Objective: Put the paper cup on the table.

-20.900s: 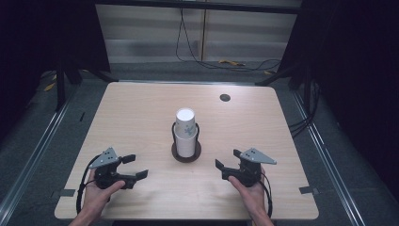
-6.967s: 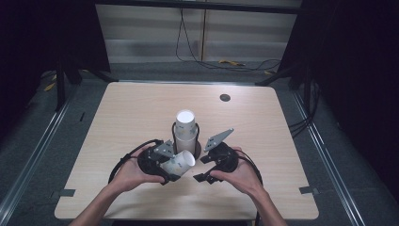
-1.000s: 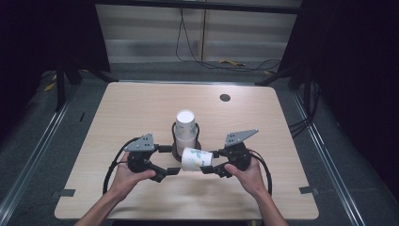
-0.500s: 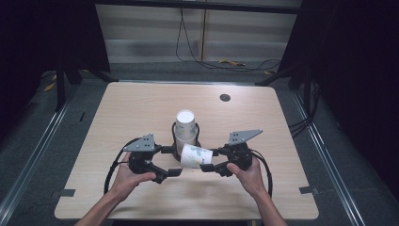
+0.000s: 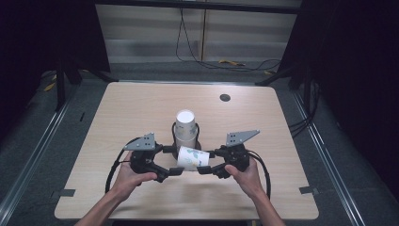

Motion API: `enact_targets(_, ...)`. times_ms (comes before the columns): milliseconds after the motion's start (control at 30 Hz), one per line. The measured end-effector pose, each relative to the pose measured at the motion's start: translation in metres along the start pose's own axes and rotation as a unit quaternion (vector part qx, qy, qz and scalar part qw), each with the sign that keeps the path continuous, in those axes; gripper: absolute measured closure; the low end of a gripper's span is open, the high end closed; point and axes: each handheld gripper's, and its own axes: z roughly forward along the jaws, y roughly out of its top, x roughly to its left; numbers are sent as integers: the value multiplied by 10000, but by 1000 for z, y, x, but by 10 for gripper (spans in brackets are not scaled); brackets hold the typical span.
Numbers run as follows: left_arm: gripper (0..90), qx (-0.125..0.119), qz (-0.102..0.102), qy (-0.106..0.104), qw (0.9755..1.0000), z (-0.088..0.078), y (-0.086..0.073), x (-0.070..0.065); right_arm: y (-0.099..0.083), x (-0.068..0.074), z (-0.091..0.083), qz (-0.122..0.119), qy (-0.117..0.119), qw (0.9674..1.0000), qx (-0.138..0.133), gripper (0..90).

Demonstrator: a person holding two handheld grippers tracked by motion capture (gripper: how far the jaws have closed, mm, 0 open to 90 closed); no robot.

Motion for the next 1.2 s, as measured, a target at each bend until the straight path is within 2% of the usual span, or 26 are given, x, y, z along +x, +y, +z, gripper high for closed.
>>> enact_targets(100, 159, -36, -31, -72, 10000, 2, -1, 1, 1, 0, 1, -14, 64, 10000, -16, 370)
enact_targets(367, 165, -11, 95, -121, 9999, 8, 0, -2, 1, 1, 1, -48, 98, 9999, -34, 370)
enact_targets(467, 205, -8, 129, -185, 9997, 9, 2, -4, 2, 2, 2, -57, 108, 9999, -15, 370)
enact_targets(567, 217, -79, 84, -237, 9997, 8, 3, -5, 2, 2, 1, -60, 149, 9999, -36, 371)
enact_targets(733, 211, -65, 88, -260, 9996, 8, 3, -4, 2, 3, 1, -78, 164, 9998, -32, 371)
enact_targets(833, 208, -88, -12, -324, 9994, 9, 2, -3, 2, 3, 2, -100, 150, 9998, -8, 370)
enact_targets(900, 209, -43, 21, -305, 9995, 8, 2, -3, 2, 3, 2, -110, 167, 9998, 0, 370)
enact_targets(1033, 210, -130, -9, -349, 9993, 9, 2, -3, 2, 3, 1, -111, 181, 9998, -12, 370)
enact_targets(1133, 207, -145, -111, -449, 9988, 9, 2, -2, 2, 4, 2, -127, 221, 9997, -12, 369)
enact_targets(1200, 205, -179, -98, -520, 9984, 11, 2, -5, 3, 4, 3, -153, 285, 9995, -18, 369)
